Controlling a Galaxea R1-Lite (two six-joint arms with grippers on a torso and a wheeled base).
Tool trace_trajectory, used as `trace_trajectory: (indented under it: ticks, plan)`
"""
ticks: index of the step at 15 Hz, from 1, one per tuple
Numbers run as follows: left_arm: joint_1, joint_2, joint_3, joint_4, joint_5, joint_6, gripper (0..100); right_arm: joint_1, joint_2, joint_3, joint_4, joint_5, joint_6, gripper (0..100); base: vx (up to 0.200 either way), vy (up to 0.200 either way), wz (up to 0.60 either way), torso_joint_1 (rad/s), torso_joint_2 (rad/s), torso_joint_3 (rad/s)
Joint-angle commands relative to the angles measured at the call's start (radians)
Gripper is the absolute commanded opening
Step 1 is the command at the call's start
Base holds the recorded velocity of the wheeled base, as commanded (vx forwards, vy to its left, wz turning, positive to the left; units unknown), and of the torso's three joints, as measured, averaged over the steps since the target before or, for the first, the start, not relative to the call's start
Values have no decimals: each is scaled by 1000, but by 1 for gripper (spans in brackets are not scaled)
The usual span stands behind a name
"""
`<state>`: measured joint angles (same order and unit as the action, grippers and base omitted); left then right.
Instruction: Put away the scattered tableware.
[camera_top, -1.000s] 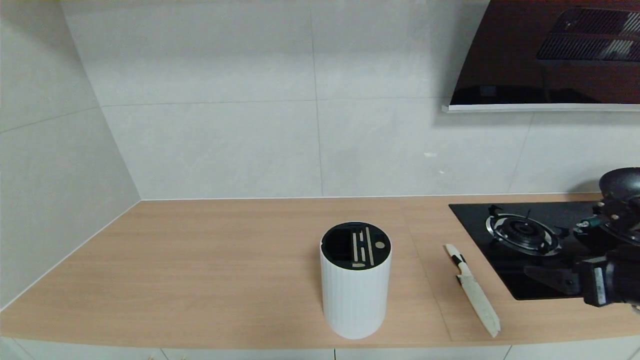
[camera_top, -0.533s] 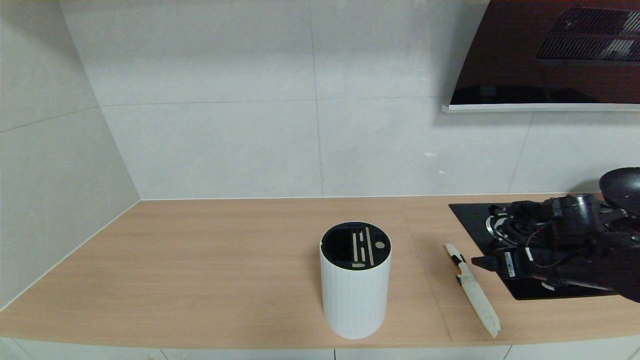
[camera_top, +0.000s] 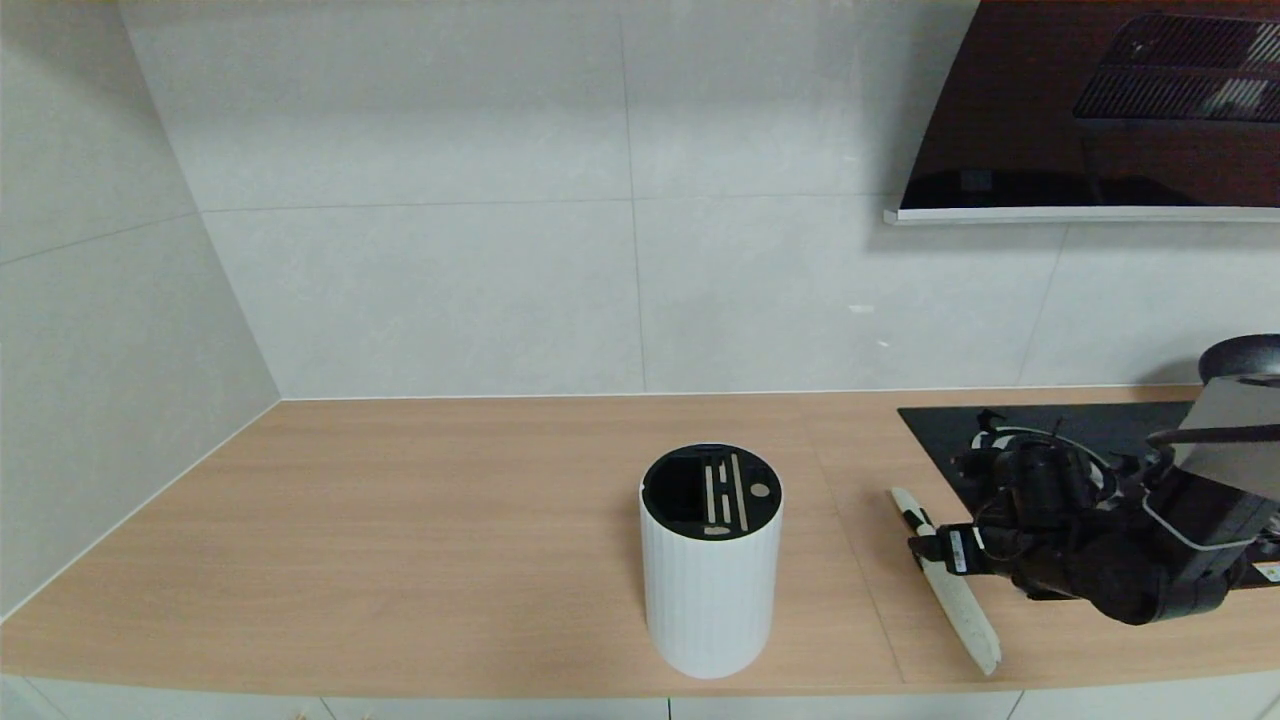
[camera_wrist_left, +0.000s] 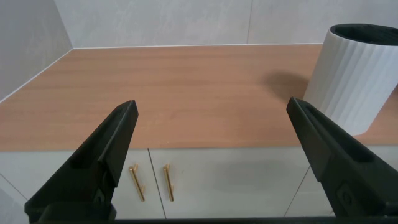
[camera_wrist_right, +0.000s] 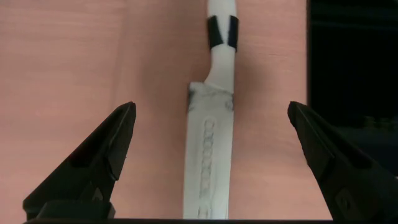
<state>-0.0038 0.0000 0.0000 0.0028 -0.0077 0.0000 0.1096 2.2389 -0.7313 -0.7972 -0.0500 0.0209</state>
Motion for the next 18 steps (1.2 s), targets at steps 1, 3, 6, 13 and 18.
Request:
trace_trajectory:
  ticks: [1,3,6,13,18]
  plan:
    - [1,0,0,0,0,-2,100,1,80,-25,-5,-1,1,100,0,0,0,0,0,0]
    - [1,0,0,0,0,0,100,1,108,-36,-25,-2,1,100,0,0,0,0,0,0]
    - [1,0,0,0,0,-2,100,1,133,-48,-46,-7,2,100,0,0,0,0,0,0]
    - [1,0,0,0,0,0,100,1,156,-59,-56,-27,2,100,0,0,0,0,0,0]
    - [1,0,0,0,0,0,100,1,174,-68,-57,-31,2,100,0,0,0,0,0,0]
